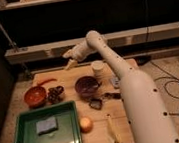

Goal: Place pepper in purple bowl

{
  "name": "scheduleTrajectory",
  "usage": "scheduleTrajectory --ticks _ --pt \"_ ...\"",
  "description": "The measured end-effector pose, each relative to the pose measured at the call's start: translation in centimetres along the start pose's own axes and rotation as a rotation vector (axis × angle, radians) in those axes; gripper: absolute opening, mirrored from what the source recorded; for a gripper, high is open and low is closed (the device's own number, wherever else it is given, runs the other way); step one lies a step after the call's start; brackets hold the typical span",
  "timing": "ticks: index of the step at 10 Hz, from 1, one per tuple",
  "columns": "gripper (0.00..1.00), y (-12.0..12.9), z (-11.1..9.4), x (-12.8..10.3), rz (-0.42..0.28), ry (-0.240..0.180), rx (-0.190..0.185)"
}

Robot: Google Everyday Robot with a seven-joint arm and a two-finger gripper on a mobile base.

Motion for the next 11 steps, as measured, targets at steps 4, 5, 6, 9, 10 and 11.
scheduleTrajectory --ticks 4,5,6,9,10,11 --pt "0.61 0.4 0.7 -0.2 0.038 0.014 -0.011" --pt "0.61 0.5 1.3 -0.3 0.061 0.017 -0.043" --pt "0.61 0.6 1.7 -0.2 0.099 0.021 -0.086" --pt "0.61 0.4 2.0 0.1 0.123 0.049 -0.117" --pt "0.61 0.6 3.3 0.1 0.133 0.075 -0.153" --pt "0.61 0.9 5.0 0.4 0.141 0.103 -0.161"
